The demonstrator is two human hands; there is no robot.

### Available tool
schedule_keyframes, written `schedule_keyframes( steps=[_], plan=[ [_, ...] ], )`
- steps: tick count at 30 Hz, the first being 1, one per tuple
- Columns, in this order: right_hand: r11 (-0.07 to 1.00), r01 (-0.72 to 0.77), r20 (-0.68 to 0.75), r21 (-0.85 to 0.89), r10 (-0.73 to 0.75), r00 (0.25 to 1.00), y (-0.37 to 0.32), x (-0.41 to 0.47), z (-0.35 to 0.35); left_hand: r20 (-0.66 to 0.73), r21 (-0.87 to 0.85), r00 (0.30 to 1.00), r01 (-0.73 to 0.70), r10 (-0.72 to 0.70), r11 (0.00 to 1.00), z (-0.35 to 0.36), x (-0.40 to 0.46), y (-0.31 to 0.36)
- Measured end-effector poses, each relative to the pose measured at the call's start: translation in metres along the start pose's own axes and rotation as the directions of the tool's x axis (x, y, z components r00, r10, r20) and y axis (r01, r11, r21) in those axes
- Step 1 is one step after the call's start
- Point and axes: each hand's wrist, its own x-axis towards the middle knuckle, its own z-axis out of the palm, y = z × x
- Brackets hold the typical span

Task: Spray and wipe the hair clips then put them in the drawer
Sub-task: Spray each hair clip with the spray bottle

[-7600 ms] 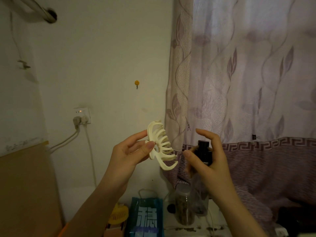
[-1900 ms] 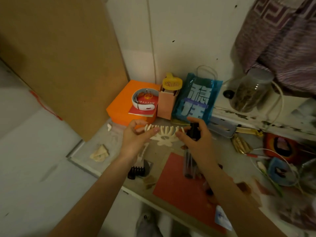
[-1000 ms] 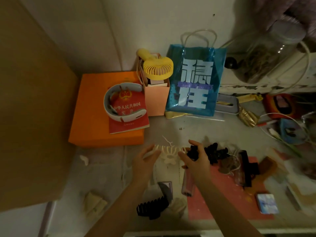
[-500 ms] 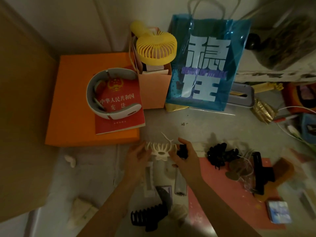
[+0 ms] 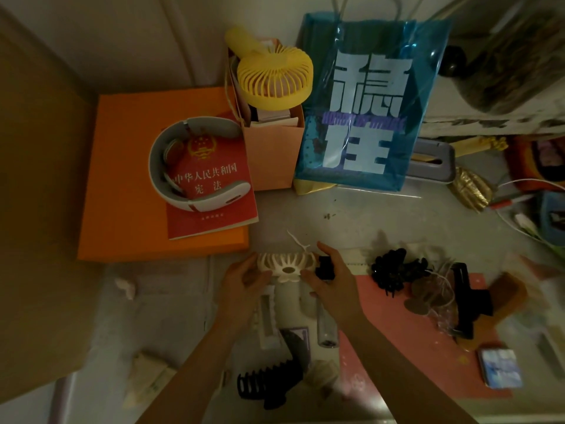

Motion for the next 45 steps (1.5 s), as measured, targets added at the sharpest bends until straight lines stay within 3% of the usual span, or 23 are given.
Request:
schedule_keyframes(
  steps=[11,25,28,35,45],
  plan=[
    [1.0,0.011,-0.081,-0.006,-0.012,0.997,-0.033,-0.03,-0.02,-0.022,0.011,0.998,-0.064,0.065,0.998,-0.013,-0.021,0.025],
    [0.998,0.055,-0.305,-0.033,-0.063,0.95,-0.044,-0.081,-0.126,0.175,0.095,0.965,-0.214,0.195,0.972,0.064,-0.066,0.064],
    [0.997,0.057,-0.276,-0.057,-0.071,0.959,-0.039,-0.076,-0.158,0.171,0.122,0.959,-0.249,0.227,0.961,0.095,-0.068,0.067],
    [0.97,0.134,-0.121,-0.202,-0.161,0.98,-0.033,-0.05,-0.226,0.109,0.097,0.982,-0.167,0.156,0.981,0.176,-0.067,0.074],
    [0.972,0.144,0.03,-0.188,-0.141,0.99,-0.028,-0.032,-0.272,-0.014,0.181,0.992,-0.118,0.123,0.976,0.223,-0.066,0.071]
  ],
)
